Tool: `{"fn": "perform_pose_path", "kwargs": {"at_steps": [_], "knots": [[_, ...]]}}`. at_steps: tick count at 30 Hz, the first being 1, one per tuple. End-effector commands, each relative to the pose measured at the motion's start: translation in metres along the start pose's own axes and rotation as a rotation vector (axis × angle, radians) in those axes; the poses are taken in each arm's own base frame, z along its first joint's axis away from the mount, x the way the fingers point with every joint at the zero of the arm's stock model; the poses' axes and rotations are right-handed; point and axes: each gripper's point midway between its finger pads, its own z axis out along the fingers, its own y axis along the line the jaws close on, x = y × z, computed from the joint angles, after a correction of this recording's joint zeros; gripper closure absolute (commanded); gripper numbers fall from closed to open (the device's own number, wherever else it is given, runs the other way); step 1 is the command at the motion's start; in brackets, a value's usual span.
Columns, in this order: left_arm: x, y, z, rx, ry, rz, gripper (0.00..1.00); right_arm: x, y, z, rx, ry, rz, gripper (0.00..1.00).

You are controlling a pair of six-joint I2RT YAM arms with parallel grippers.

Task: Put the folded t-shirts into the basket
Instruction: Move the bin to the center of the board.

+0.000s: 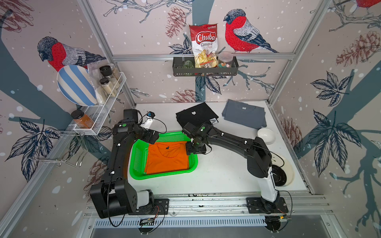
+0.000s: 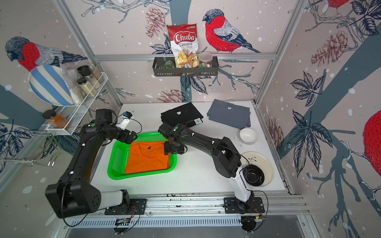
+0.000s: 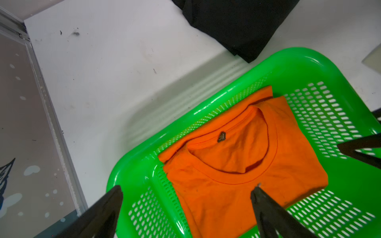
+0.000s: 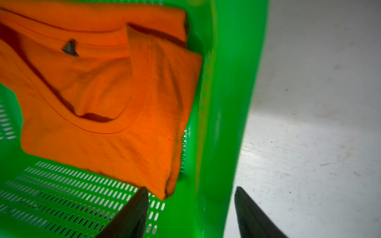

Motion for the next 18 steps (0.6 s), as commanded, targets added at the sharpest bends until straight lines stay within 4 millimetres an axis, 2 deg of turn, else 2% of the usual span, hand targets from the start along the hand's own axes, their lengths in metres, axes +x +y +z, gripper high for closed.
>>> {"fn": "perform_pose_path", "kwargs": {"at_steps": [1,2,3,4,5,8,12,18], "knots": [[0.017,-0.01,-0.008,0.024,0.048,0.031,0.04,-0.022,-0.014,-0.027,-0.014,-0.071,0.019,0.27],[0.018,-0.012,-0.01,0.027,0.049,0.03,0.04,-0.031,-0.019,-0.036,-0.033,-0.099,0.022,0.25],[0.019,-0.013,-0.011,0.027,0.048,0.027,0.04,-0.041,-0.022,-0.045,-0.059,-0.129,0.022,0.19],[0.02,-0.015,-0.012,0.029,0.043,0.025,0.04,-0.052,-0.026,-0.054,-0.08,-0.159,0.029,0.05],[0.021,-0.017,-0.012,0.035,0.041,0.021,0.04,-0.063,-0.032,-0.062,-0.098,-0.189,0.044,0.0],[0.027,-0.026,-0.011,0.063,0.033,0.02,0.04,-0.1,-0.049,-0.071,-0.158,-0.277,0.096,0.0],[0.046,-0.048,-0.007,0.143,0.035,0.097,0.04,-0.16,-0.075,-0.061,-0.223,-0.411,0.199,0.0],[0.07,-0.056,-0.004,0.101,0.034,0.149,0.04,-0.236,-0.069,-0.02,-0.35,-0.583,0.196,0.0]]}}
